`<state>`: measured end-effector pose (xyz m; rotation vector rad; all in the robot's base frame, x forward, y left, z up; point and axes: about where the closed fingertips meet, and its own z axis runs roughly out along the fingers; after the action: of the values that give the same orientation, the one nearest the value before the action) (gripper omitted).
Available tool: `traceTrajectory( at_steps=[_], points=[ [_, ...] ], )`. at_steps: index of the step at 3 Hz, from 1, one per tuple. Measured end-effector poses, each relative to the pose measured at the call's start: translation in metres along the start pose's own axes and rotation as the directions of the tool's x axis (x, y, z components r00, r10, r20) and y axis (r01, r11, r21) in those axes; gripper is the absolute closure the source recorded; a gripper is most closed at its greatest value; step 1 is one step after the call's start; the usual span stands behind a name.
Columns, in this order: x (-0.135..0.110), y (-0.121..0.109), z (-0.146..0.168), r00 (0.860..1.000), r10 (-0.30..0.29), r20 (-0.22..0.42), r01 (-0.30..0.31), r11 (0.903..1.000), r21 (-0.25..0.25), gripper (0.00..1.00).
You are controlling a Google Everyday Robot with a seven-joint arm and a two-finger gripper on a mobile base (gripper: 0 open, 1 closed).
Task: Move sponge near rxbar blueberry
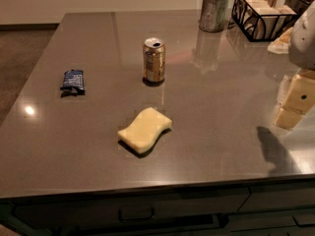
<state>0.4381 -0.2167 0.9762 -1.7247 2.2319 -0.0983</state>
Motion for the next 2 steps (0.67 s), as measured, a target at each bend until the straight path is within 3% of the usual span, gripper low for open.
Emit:
traceTrajectory(
  at_steps=[1, 2],
  points=[
    [-0.001, 0.000, 0.000, 1.000, -0.002, 0.001, 0.002, 1.0000, 0.003, 0.00],
    [-0.027, 0.006, 0.012, 0.996, -0.072, 0.052, 0.073, 0.9970, -0.023, 0.00]
  ],
)
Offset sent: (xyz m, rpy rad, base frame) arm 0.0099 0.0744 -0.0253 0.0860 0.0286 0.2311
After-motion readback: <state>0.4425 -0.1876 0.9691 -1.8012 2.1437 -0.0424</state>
